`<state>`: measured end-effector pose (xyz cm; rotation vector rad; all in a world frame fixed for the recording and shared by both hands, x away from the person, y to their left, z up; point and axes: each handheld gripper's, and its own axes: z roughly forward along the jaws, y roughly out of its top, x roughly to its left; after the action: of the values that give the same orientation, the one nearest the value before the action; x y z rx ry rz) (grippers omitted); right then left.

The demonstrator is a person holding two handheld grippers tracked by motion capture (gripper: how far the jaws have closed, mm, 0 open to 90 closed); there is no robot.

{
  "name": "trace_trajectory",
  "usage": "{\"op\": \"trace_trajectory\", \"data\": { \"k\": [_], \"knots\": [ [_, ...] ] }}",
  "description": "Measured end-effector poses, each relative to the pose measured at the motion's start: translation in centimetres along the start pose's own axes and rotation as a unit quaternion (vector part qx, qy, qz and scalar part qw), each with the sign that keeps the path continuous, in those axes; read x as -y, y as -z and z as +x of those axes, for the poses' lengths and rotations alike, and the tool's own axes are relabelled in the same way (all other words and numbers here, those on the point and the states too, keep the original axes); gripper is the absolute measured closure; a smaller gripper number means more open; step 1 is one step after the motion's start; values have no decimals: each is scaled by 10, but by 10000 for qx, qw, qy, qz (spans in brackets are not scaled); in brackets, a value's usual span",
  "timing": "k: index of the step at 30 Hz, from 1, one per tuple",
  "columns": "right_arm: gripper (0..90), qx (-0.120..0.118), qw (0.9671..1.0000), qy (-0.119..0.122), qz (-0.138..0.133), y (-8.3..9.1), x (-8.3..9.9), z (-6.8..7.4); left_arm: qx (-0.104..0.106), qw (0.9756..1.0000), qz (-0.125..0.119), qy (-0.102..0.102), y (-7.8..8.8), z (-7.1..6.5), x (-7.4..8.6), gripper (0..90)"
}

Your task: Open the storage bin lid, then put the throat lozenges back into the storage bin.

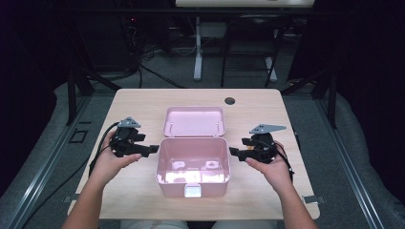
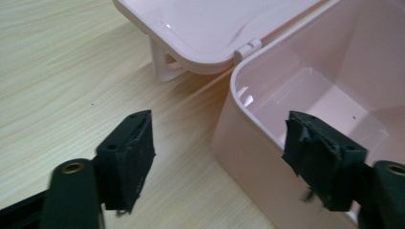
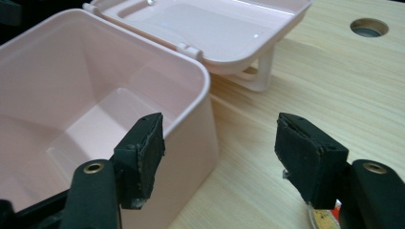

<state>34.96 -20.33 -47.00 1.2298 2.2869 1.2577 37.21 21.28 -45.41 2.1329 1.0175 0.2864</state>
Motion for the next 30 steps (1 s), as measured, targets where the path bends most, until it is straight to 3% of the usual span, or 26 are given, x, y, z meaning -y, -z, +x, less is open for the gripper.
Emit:
{"op": "trace_trajectory", "data": {
  "k": [4,6,8,15,18,27,30],
  "knots": [
    [327,104,9997,40,205,0,-3,-8,81,10000,10,-6,1,-1,0,173],
    [321,143,9995,41,280,1,-5,-12,108,9999,-30,-106,1,-2,0,130],
    [313,168,9991,-33,381,2,-7,-16,113,9997,-56,-192,3,-4,-1,130],
    [313,399,9959,169,796,4,-21,-26,98,9995,-160,-246,9,-6,-3,168],
    [308,470,9935,163,1021,3,-28,-29,121,9995,-123,-268,12,-5,-3,270],
    [308,792,9850,87,1534,-5,-42,-45,125,9993,-172,-303,20,-3,-2,316],
    [308,932,9796,89,1778,-7,-45,-53,121,9993,-164,-317,22,-2,-2,318]
  ]
}}
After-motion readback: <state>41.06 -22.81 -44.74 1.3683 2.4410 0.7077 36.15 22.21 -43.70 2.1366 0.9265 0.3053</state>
